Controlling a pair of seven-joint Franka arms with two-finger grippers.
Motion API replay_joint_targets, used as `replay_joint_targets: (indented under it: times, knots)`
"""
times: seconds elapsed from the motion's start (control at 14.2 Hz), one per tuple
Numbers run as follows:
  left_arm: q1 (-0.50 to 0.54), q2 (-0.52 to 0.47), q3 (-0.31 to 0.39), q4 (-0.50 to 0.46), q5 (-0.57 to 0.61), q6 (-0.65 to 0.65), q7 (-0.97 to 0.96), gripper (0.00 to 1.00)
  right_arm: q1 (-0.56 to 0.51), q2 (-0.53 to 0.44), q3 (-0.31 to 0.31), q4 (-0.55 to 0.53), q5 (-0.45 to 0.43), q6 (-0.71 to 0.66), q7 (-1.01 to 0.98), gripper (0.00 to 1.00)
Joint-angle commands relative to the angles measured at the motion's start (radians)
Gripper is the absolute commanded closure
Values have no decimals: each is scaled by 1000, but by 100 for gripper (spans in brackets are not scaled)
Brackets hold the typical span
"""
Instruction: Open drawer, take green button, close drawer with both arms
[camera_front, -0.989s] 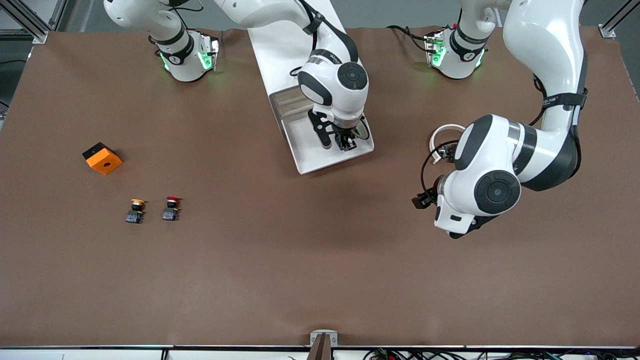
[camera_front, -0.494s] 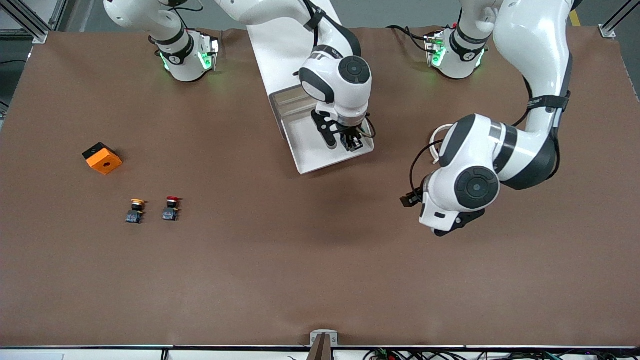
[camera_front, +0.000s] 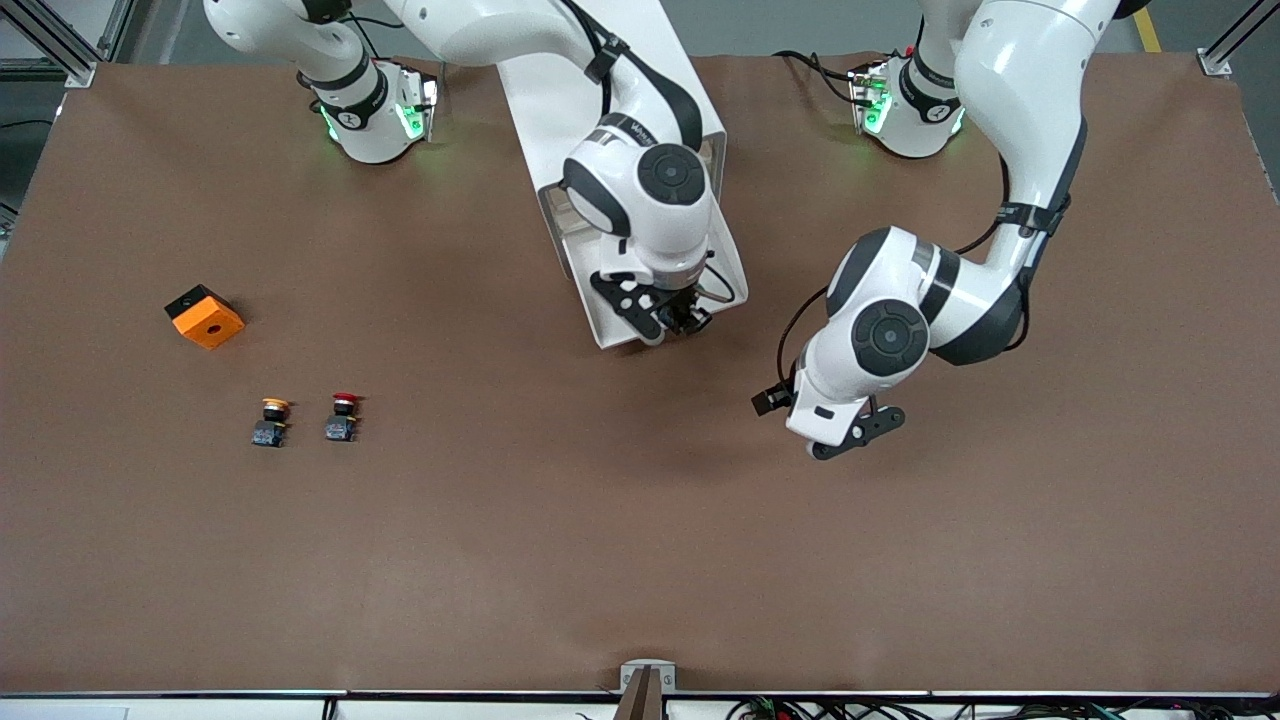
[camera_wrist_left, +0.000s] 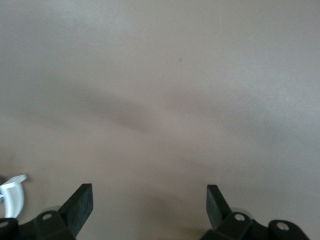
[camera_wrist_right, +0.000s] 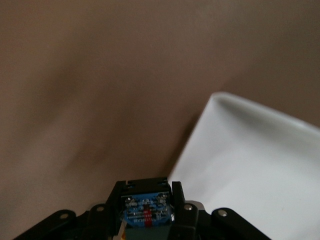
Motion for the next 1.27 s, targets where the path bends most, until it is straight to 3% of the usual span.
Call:
replay_joint_targets:
  times: [0.0, 0.21, 0.42, 0.78, 1.2]
  knots:
    - [4, -99, -32, -199, 6, 173, 4, 0, -87, -51, 11, -1, 16, -69, -235, 100]
    - [-54, -79, -62, -202, 28, 194, 4, 0, -168, -75, 10, -1, 16, -136, -428, 100]
    - [-114, -47, -63, -198, 135, 194, 4, 0, -277, -100, 5, -18, 14, -167, -610, 100]
    - [-180, -1, -63, -172, 140, 192, -4, 0, -419, -101, 4, -77, 10, -173, -862, 100]
    - [-206, 37, -68, -167, 124, 192, -36, 0, -533, -189, 4, -384, 11, 121, -1096, 100]
